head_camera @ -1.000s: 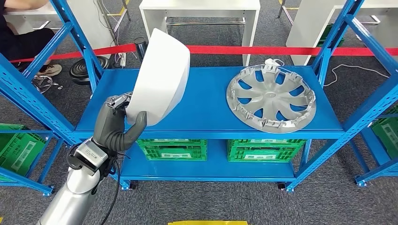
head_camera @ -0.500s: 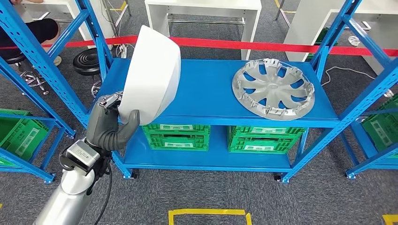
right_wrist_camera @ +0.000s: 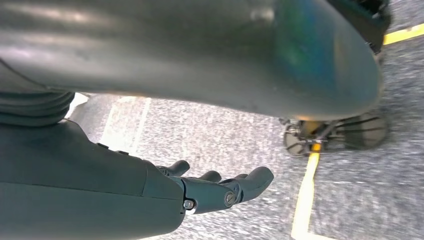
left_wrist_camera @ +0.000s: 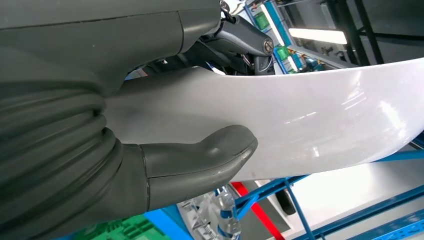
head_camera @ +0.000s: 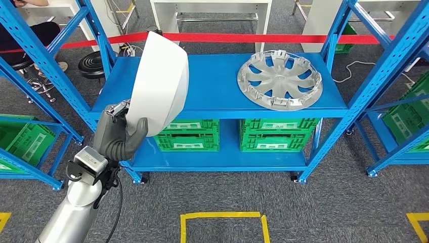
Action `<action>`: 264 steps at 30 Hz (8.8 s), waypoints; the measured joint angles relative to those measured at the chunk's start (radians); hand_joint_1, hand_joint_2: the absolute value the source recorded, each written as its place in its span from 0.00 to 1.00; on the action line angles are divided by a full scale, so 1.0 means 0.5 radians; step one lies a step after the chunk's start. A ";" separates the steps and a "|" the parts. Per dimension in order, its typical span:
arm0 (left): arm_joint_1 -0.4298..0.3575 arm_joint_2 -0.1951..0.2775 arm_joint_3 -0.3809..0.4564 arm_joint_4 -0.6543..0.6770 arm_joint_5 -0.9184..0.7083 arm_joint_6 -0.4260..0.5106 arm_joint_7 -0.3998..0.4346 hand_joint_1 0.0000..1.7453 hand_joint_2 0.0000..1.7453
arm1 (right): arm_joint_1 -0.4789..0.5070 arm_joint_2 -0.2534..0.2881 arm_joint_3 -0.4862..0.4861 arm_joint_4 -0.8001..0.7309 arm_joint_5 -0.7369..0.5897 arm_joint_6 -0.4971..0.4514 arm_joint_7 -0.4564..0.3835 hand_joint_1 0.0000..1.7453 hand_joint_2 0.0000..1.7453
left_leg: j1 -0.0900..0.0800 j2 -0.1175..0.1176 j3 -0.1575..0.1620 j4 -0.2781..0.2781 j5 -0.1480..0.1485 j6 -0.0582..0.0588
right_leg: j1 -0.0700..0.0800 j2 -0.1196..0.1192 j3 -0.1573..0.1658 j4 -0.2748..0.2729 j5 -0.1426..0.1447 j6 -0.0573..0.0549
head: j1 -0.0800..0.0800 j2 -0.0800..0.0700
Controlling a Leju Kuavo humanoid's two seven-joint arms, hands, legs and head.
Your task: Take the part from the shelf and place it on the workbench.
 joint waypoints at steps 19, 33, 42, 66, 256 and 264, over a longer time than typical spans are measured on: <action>-0.060 -0.016 0.001 0.084 0.016 -0.005 -0.039 1.00 1.00 | -0.003 0.004 -0.002 0.004 -0.007 0.000 0.024 0.00 0.00 | -0.013 0.012 0.149 -0.543 0.364 0.135 | -0.009 0.010 -0.110 0.468 -0.128 0.115 | 0.008 0.000; -0.024 0.041 0.100 0.077 0.056 0.046 -0.071 1.00 1.00 | -0.003 0.032 -0.006 0.006 -0.012 -0.003 0.021 0.00 0.00 | 0.008 0.004 0.003 0.024 0.095 -0.008 | 0.000 -0.009 -0.024 -0.014 0.021 0.007 | 0.006 0.000; 0.000 0.116 0.184 0.075 0.087 0.108 -0.147 1.00 1.00 | 0.000 0.036 -0.006 0.006 0.001 -0.027 0.027 0.00 0.00 | -0.004 0.005 0.429 -0.581 0.151 0.111 | -0.002 -0.003 -0.121 0.030 0.088 0.099 | 0.008 0.000; 0.118 0.141 0.328 -0.020 -0.009 0.155 -0.095 1.00 1.00 | -0.003 0.056 -0.006 0.006 0.026 -0.043 0.031 0.00 0.00 | 0.009 0.002 0.279 -0.250 0.144 0.004 | 0.008 -0.011 -0.076 -0.015 0.072 0.011 | 0.005 0.000; 0.200 0.005 0.346 0.098 -0.311 0.054 -0.056 1.00 1.00 | 0.000 0.060 0.095 0.004 0.242 -0.033 -0.003 0.00 0.00 | -0.008 0.039 0.270 -0.547 0.265 0.100 | 0.015 -0.168 0.053 0.055 -0.101 0.073 | -0.023 0.000; 0.243 0.000 0.345 0.088 -0.311 0.055 -0.054 1.00 1.00 | 0.016 0.059 0.095 0.004 0.250 -0.003 -0.018 0.00 0.00 | 0.005 -0.141 0.266 -0.541 0.274 0.118 | -0.001 0.025 -0.123 0.361 -0.156 0.097 | -0.015 0.000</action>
